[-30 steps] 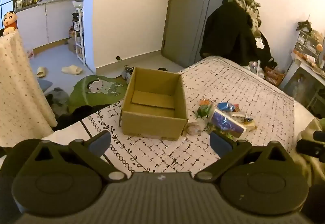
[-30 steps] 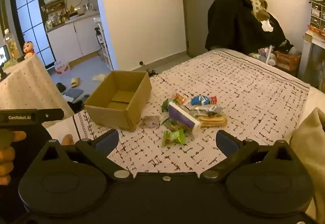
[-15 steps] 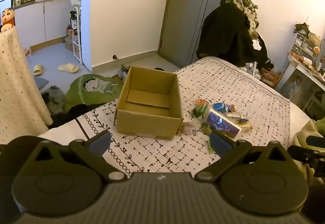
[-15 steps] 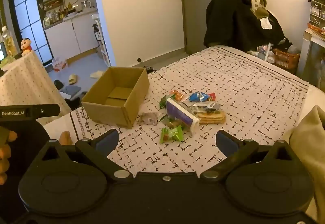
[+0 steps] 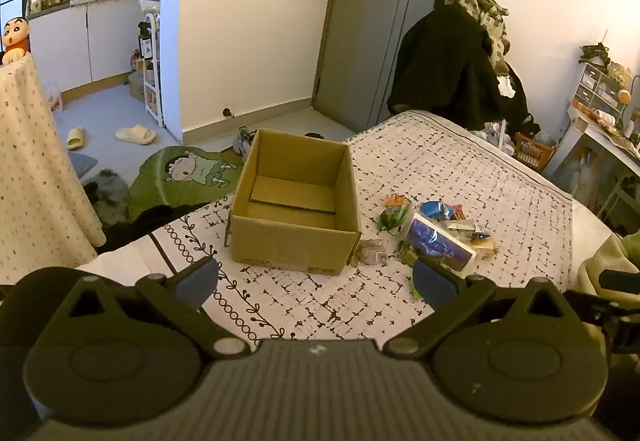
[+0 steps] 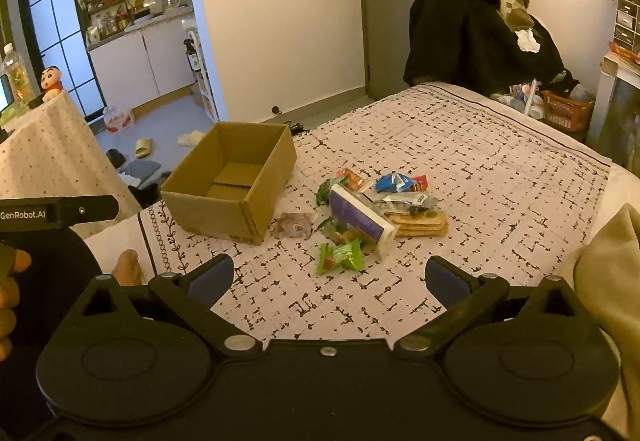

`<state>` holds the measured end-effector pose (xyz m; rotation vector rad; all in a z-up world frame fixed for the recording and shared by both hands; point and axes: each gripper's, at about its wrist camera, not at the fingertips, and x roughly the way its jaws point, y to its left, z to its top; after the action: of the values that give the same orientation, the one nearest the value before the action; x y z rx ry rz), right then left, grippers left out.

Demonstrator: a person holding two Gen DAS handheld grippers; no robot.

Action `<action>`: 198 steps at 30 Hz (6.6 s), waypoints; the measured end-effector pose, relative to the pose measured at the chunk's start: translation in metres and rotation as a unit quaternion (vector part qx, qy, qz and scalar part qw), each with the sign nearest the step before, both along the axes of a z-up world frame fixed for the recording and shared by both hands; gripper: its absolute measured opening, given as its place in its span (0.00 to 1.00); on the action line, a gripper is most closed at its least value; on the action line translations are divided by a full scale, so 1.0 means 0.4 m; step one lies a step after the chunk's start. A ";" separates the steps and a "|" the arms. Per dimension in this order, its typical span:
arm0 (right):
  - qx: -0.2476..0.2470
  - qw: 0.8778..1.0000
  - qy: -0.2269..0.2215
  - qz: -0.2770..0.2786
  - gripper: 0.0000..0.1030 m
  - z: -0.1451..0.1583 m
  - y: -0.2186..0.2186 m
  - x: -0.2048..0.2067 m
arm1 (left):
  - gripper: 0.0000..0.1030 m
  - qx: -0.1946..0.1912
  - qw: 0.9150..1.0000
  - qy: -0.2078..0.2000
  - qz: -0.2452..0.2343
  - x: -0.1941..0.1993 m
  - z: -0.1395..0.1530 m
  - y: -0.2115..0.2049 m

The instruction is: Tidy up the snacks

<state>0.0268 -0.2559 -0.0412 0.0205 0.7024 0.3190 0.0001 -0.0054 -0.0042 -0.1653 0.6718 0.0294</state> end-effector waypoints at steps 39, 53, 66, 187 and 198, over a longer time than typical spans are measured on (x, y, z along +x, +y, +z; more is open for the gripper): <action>-0.010 1.000 0.007 0.004 1.00 -0.003 0.012 0.001 | 0.99 -0.008 1.000 0.005 -0.016 -0.013 -0.010 -0.030; -0.005 1.000 0.010 -0.021 1.00 0.002 0.004 0.014 | 0.99 -0.011 0.999 0.012 -0.028 0.001 -0.022 -0.052; 0.019 0.999 0.015 -0.036 1.00 0.023 -0.021 0.102 | 0.99 -0.028 0.999 0.019 -0.025 0.079 -0.028 -0.075; 0.077 0.995 -0.020 0.063 0.31 -0.021 0.094 0.442 | 0.27 -0.081 0.993 -0.011 0.087 0.333 -0.022 -0.114; 0.122 0.989 -0.011 0.086 0.32 -0.034 0.192 0.445 | 0.27 -0.084 0.988 -0.034 0.127 0.305 0.025 -0.002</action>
<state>0.2046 -0.1790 -0.0550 0.1901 0.6408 0.5686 0.1223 -0.0064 0.0060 -0.4127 0.5815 0.2103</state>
